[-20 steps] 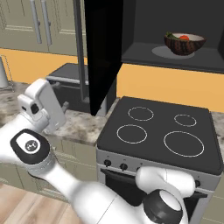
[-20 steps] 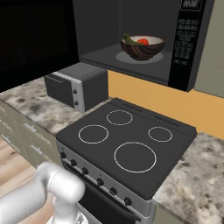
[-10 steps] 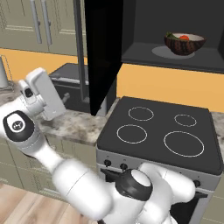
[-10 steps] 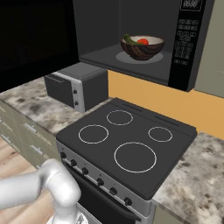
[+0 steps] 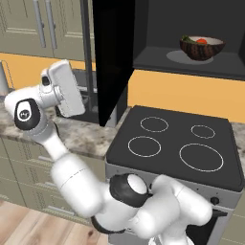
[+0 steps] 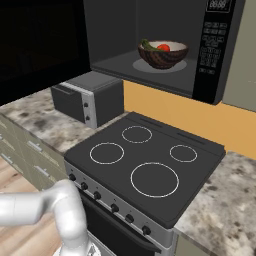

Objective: Place the bowl containing the squash and tomato in the microwave. Close the microwave door and press the start button to microwave the meal.

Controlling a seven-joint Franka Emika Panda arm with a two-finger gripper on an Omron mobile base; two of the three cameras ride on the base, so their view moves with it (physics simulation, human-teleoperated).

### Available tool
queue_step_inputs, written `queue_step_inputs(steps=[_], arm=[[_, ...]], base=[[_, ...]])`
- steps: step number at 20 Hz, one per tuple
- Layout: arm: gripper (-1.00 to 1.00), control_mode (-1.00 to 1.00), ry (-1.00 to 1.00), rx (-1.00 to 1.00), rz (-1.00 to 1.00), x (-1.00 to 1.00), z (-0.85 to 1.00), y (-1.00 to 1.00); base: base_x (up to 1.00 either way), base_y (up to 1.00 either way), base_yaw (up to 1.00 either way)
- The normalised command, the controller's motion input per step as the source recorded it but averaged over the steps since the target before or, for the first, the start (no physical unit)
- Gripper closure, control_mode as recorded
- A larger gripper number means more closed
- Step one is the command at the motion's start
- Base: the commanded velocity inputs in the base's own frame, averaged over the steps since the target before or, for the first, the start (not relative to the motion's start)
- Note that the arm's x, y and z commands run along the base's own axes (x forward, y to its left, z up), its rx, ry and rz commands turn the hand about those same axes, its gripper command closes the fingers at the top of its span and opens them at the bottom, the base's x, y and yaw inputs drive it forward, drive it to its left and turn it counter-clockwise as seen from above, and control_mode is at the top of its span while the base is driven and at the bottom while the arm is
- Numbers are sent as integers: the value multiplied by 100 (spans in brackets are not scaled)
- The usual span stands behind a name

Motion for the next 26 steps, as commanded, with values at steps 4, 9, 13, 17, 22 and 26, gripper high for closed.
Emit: queue_step_inputs(steps=[4,9,13,17,22,26], arm=[[-100,-100,-1,5,-28,-20,31,-100],[-100,-100,-16,11,-8,-77,6,-100],[-100,-100,-20,13,-3,-84,4,-100],[-100,-100,-13,17,0,-30,22,-100],[-100,-100,-11,23,13,-1,4,-100],[-100,-100,-9,20,30,0,0,-97]], base=[[0,0,0],[0,0,0],[0,0,0],[0,0,0],[0,0,0],[0,0,0]])
